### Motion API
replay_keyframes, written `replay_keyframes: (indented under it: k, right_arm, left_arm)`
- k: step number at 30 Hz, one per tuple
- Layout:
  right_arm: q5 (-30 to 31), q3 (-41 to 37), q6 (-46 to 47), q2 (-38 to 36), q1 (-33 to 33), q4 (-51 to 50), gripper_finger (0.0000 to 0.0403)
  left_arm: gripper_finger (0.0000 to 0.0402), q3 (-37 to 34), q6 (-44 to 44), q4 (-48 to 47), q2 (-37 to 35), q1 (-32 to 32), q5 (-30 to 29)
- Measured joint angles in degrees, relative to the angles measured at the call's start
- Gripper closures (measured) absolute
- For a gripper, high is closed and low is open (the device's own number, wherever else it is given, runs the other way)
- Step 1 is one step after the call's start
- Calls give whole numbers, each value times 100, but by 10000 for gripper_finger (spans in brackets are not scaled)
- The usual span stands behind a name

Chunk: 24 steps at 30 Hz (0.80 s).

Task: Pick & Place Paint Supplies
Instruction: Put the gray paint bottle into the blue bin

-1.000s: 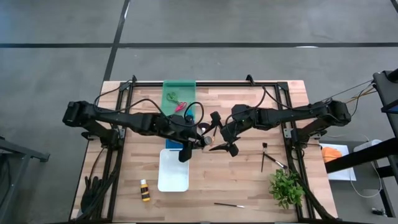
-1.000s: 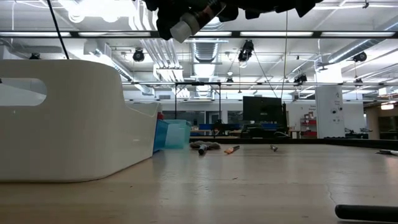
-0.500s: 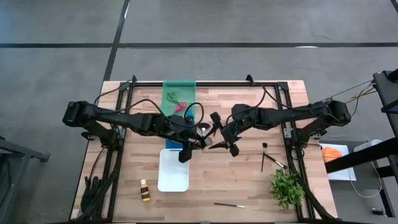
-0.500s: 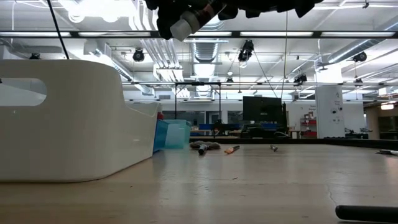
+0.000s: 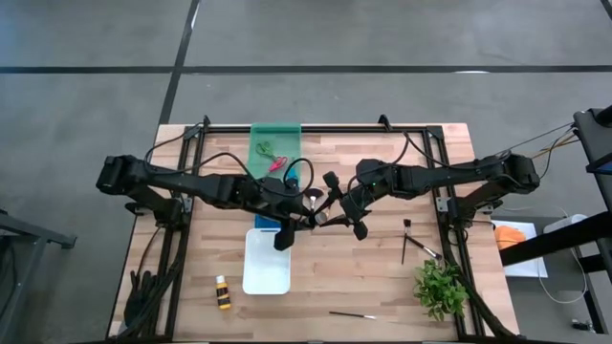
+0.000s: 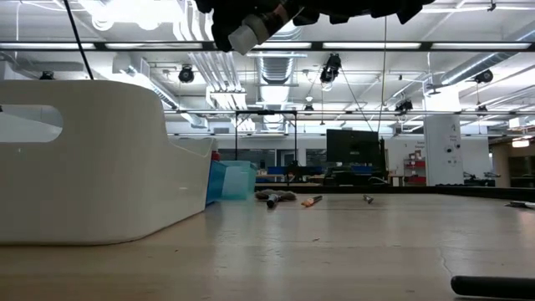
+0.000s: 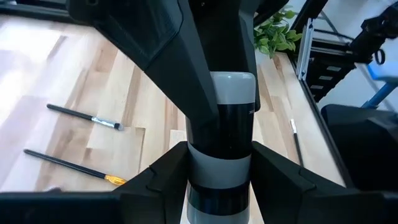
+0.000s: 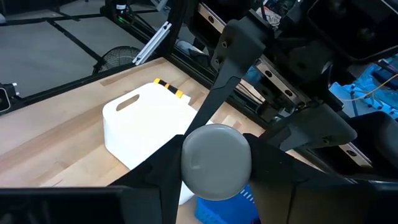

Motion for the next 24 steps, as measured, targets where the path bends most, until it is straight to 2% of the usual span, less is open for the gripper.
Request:
replay_keyframes:
  k: [4, 15, 20, 22, 24]
  right_arm:
    - [-29, 0, 21, -2, 0, -27, 257]
    - [-61, -4, 17, -153, 7, -339, 258]
    - [-49, -4, -74, -594, 27, -558, 259]
    - [-42, -45, -158, -795, 86, -582, 259]
    - [-40, -109, -254, -1029, 169, -576, 259]
  left_arm:
    - [215, 0, 384, -70, 0, -28, -7]
    - [75, 3, 989, -1130, -553, -86, 3]
    - [57, -33, 1014, -1279, -761, -313, -15]
    - [57, -156, 1079, -1088, -761, -448, -153]
    - [56, -404, 1284, -514, -742, -607, -386]
